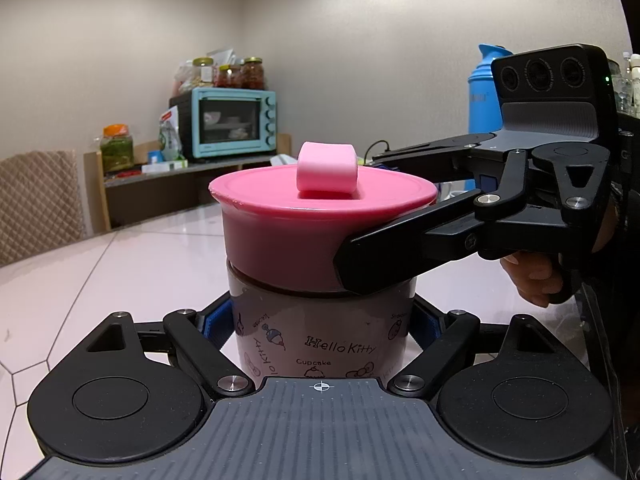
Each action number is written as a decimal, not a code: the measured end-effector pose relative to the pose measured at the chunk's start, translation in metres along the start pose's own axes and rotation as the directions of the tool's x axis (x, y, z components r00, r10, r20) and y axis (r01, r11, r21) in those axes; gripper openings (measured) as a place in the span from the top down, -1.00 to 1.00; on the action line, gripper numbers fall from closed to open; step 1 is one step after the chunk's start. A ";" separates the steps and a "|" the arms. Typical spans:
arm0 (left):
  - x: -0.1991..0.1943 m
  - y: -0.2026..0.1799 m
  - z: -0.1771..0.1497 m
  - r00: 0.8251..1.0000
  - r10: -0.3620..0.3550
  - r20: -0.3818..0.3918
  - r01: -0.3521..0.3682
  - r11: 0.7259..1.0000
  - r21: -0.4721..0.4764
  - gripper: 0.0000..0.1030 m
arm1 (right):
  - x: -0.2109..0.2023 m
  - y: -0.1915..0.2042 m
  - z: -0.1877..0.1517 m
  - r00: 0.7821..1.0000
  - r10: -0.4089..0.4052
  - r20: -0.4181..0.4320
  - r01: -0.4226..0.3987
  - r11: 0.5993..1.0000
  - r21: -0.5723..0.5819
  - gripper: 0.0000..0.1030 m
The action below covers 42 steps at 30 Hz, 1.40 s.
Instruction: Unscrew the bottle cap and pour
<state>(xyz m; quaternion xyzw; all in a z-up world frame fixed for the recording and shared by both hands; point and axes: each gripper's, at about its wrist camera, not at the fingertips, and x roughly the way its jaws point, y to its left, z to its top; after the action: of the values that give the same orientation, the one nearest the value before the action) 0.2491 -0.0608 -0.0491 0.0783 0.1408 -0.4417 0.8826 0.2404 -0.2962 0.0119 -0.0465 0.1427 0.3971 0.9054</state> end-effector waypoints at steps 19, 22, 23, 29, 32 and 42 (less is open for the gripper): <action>0.001 0.005 0.000 1.000 -0.002 0.000 0.002 1.000 -0.002 -0.74 | 0.002 0.045 -0.008 0.943 -0.332 0.006 0.329 0.935 0.132 -0.82; 0.001 0.005 0.000 1.000 -0.002 0.000 0.002 1.000 -0.002 -0.74 | 0.007 0.047 -0.011 0.933 -0.359 0.008 0.355 0.925 0.135 -0.81; 0.001 0.005 0.000 1.000 -0.002 0.000 0.002 1.000 -0.002 -0.74 | 0.010 0.048 -0.011 0.929 -0.369 0.008 0.365 0.922 0.130 -0.81; 0.001 0.004 0.000 1.000 -0.002 0.000 0.002 1.000 -0.002 -0.74 | 0.017 0.055 -0.015 0.907 -0.422 0.008 0.417 0.900 0.130 -0.81; 0.001 0.004 0.000 1.000 -0.001 0.000 0.001 1.000 -0.002 -0.74 | 0.018 0.056 -0.016 0.901 -0.434 0.005 0.429 0.891 0.151 -0.81; 0.001 0.004 0.000 1.000 -0.002 0.000 0.002 1.000 -0.002 -0.74 | 0.021 0.059 -0.019 0.896 -0.444 0.004 0.438 0.885 0.161 -0.67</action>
<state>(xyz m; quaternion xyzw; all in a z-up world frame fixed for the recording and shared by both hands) 0.2526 -0.0590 -0.0493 0.0774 0.1411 -0.4423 0.8823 0.2064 -0.2453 -0.0107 0.0012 0.1404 0.1697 0.9754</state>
